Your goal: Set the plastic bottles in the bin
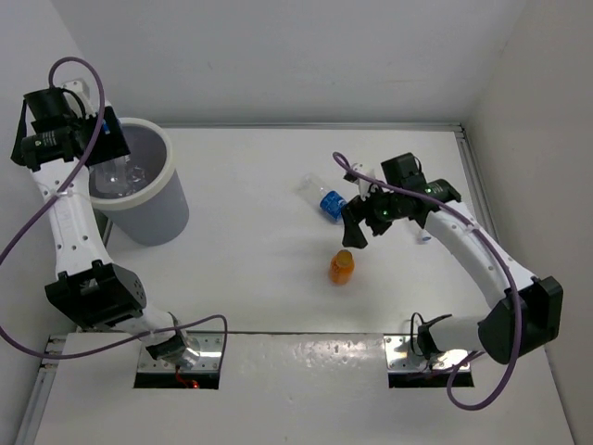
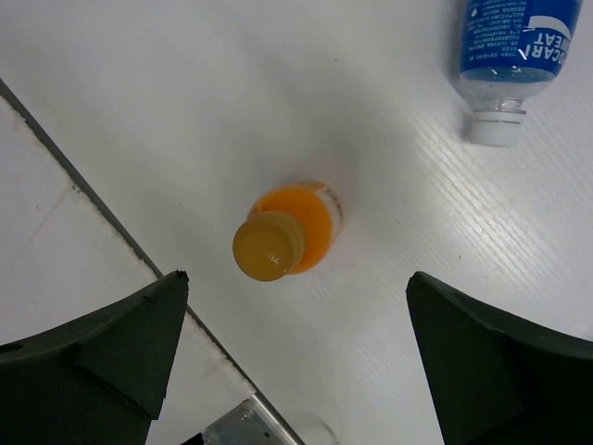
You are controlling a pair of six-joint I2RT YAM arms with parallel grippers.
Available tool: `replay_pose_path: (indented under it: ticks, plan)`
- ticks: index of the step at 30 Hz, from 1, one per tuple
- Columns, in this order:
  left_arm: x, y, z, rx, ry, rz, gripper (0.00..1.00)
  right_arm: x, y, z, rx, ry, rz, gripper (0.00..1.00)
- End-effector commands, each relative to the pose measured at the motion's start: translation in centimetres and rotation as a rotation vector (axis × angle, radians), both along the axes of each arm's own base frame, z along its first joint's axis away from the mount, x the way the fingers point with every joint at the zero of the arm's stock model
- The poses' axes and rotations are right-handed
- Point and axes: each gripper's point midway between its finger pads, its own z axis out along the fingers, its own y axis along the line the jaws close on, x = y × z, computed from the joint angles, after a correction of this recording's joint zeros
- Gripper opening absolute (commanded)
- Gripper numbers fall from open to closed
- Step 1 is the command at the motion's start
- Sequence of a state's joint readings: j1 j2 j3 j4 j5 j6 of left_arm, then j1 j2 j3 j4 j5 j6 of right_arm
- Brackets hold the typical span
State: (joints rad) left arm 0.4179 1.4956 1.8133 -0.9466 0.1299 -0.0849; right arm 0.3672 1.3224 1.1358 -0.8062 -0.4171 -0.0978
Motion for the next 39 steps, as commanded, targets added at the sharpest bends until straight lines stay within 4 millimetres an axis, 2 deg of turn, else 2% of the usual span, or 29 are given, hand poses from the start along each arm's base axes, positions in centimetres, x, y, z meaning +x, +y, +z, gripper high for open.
replay_pose_path:
  ticks: [1, 4, 7, 8, 15, 17, 22, 29, 33, 34, 36, 37, 39]
  plan:
    - [0.5, -0.6, 0.9, -0.045, -0.041, -0.048, 0.89, 0.6, 0.7, -1.0, -0.017, -0.032, 0.031, 1.00]
    - [0.3, -0.2, 1.0, -0.057, -0.047, -0.047, 0.93, 0.0, 1.3, -1.7, -0.026, -0.018, 0.060, 1.00]
    - [0.3, -0.9, 1.4, -0.072, -0.064, -0.077, 0.93, -1.2, 2.0, -3.3, -0.048, 0.013, 0.099, 1.00]
    - [0.2, -0.6, 1.4, -0.072, -0.065, -0.068, 0.94, -1.9, 2.3, -4.3, -0.062, 0.038, 0.122, 1.00]
    - [-0.4, -1.1, 2.6, -0.067, -0.097, -0.093, 0.94, -3.8, 3.6, -7.1, -0.112, 0.084, 0.178, 1.00]
    - [-0.6, -1.2, 2.9, -0.055, -0.104, -0.098, 0.94, -3.9, 3.7, -8.1, -0.122, 0.110, 0.177, 0.98]
    - [-0.9, -1.6, 3.8, -0.040, -0.136, -0.122, 0.94, -3.5, 3.8, -9.6, -0.134, 0.117, 0.162, 0.86]
    - [-0.7, -2.3, 4.6, -0.039, -0.169, -0.164, 0.94, -3.6, 3.3, -11.6, -0.221, 0.106, 0.174, 0.83]
    - [-0.8, -4.7, 5.5, -0.035, -0.215, -0.325, 0.94, -3.0, 3.5, -11.6, -0.221, 0.079, 0.165, 0.63]
    - [-1.1, -6.6, 6.0, -0.056, -0.245, -0.437, 0.94, -3.1, 3.5, -11.4, -0.217, 0.083, 0.165, 0.55]
    - [-2.0, -8.3, 7.0, -0.008, -0.290, -0.563, 0.94, -3.5, 3.5, -11.1, -0.207, 0.108, 0.165, 0.48]
    - [-2.4, -9.9, 7.3, -0.029, -0.327, -0.658, 0.94, -3.6, 4.0, -10.4, -0.169, 0.125, 0.175, 0.40]
    - [-3.2, -12.2, 8.1, -0.001, -0.374, -0.790, 0.93, -3.4, 4.2, -9.0, -0.132, 0.136, 0.162, 0.32]
